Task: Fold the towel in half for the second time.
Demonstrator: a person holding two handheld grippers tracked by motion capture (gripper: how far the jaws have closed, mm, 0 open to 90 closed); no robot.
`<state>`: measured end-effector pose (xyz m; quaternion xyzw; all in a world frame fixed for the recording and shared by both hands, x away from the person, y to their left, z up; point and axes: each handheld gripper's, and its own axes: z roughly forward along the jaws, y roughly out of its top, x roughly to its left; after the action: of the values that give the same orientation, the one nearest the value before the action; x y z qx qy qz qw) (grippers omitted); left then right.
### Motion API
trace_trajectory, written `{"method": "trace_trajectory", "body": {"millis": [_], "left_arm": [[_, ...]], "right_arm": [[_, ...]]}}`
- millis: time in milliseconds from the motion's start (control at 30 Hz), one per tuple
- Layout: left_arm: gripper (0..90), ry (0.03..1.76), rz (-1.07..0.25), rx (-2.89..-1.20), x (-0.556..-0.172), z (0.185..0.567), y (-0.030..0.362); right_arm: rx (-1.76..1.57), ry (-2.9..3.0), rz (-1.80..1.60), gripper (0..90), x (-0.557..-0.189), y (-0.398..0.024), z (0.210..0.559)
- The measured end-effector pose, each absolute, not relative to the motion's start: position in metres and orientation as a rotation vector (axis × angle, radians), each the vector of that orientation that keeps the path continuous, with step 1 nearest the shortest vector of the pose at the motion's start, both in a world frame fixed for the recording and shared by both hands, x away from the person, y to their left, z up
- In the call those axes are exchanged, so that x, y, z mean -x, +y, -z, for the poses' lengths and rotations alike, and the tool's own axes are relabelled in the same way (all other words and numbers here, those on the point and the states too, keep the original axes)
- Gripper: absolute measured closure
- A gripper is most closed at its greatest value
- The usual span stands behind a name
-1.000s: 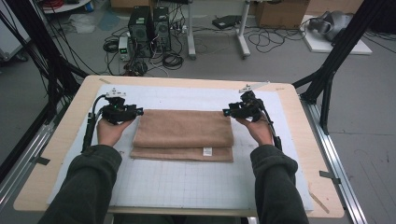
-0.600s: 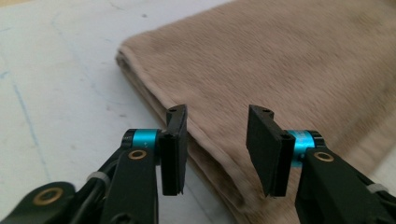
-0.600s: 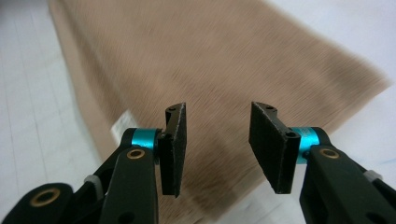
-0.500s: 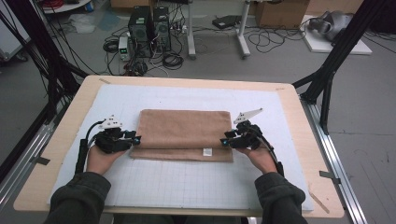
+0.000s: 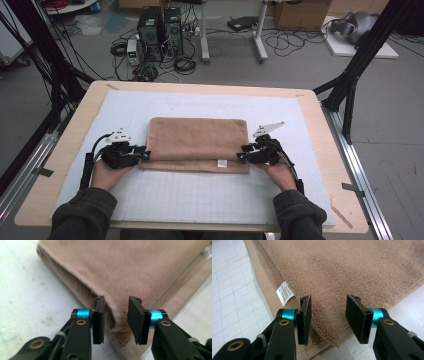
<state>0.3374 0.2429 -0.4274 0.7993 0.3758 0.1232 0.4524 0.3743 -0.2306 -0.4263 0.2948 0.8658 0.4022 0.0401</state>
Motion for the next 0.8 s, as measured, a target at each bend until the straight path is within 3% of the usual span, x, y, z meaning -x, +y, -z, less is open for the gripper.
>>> {"method": "trace_trajectory", "body": {"millis": [167,267,367,433,800], "left_arm": [[62.0,0.894,-0.294,-1.988,-0.336,0.427,0.236],[63.2,0.908,-0.292,-2.088,-0.340,0.438,0.229],[75.1,0.896,-0.327,-2.083,-0.341,0.439,0.228],[82.9,0.900,-0.322,-2.071,-0.340,0.437,0.229],[85.3,0.871,-0.378,-2.005,-0.324,0.410,0.240]], "right_arm": [[-0.885,2.680,-1.181,55.5,-0.373,-0.227,0.431],[-0.877,2.683,-1.166,66.1,-0.374,-0.224,0.433],[-0.859,2.689,-1.169,78.9,-0.375,-0.223,0.433],[-0.842,2.695,-1.158,82.7,-0.375,-0.221,0.432],[-0.758,2.642,-1.227,85.0,-0.357,-0.221,0.393]]}}
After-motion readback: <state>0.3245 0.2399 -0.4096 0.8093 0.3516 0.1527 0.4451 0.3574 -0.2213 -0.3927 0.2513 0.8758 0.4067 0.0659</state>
